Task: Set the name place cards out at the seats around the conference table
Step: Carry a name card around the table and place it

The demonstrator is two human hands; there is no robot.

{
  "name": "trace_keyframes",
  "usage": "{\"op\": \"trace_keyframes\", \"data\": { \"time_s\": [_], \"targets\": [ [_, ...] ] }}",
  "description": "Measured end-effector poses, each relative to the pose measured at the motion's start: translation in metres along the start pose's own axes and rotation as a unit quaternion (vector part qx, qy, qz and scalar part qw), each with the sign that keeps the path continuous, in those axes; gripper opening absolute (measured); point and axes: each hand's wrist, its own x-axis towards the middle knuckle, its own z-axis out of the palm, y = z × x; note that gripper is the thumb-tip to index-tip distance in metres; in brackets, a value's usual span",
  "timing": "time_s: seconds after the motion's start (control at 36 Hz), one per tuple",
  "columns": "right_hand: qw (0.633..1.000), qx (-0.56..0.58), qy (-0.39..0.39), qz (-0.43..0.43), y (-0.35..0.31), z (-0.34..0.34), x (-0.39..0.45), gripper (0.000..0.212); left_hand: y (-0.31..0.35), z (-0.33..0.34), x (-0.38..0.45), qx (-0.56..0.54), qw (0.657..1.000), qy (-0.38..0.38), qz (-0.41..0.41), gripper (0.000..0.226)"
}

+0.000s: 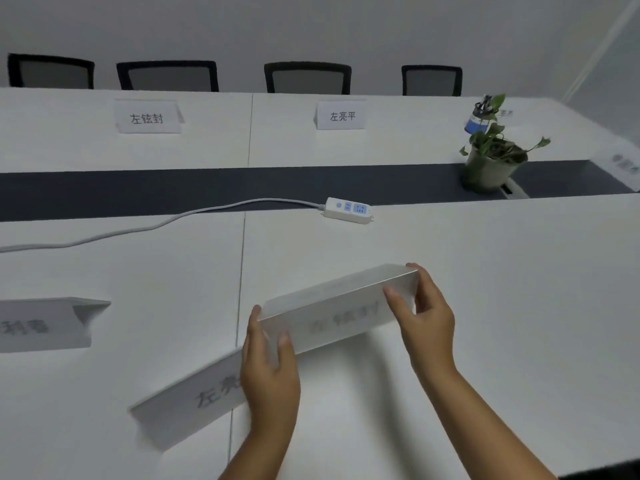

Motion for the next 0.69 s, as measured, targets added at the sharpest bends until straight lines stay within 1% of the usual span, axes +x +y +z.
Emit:
{"op": "trace_keyframes", "data": {
  "time_s": [0.06,0.14,0.17,0.28,0.36,0.39,0.47,0.58,0.69],
  "targets": [
    [1.000,0.000,0.020,0.004,0.005,-0.025,0.012,0.035,0.013,0.028,-0.005,-0.057,0.996,-0.064,-0.015,0.050],
    [0.999,-0.013,0.040,0.029,0.021,-0.058,0.029,0.030,0.019,0.067,-0.007,-0.079,0.987,-0.137,-0.036,0.055],
    [0.998,-0.019,0.044,0.042,0.029,-0.067,0.034,0.032,0.017,0.078,-0.006,-0.074,0.984,-0.157,-0.039,0.055],
    [0.992,-0.069,0.038,0.099,0.063,-0.089,0.051,0.050,-0.001,0.113,0.002,-0.025,0.976,-0.209,-0.059,0.054],
    [0.984,-0.136,-0.003,0.113,0.083,-0.089,0.065,0.069,-0.013,0.129,0.010,-0.001,0.973,-0.217,-0.076,0.055],
    [0.981,-0.153,-0.015,0.115,0.088,-0.087,0.070,0.071,-0.016,0.133,0.014,0.006,0.974,-0.213,-0.080,0.056],
    [0.978,-0.165,-0.029,0.121,0.104,-0.080,0.087,0.066,-0.024,0.143,0.029,0.028,0.977,-0.195,-0.083,0.056],
    [0.981,-0.136,-0.009,0.138,0.116,-0.071,0.105,0.064,-0.035,0.153,0.047,0.040,0.978,-0.187,-0.086,0.050],
    [0.982,-0.121,0.010,0.143,0.124,-0.067,0.121,0.058,-0.038,0.160,0.056,0.044,0.980,-0.173,-0.089,0.041]
  ]
}}
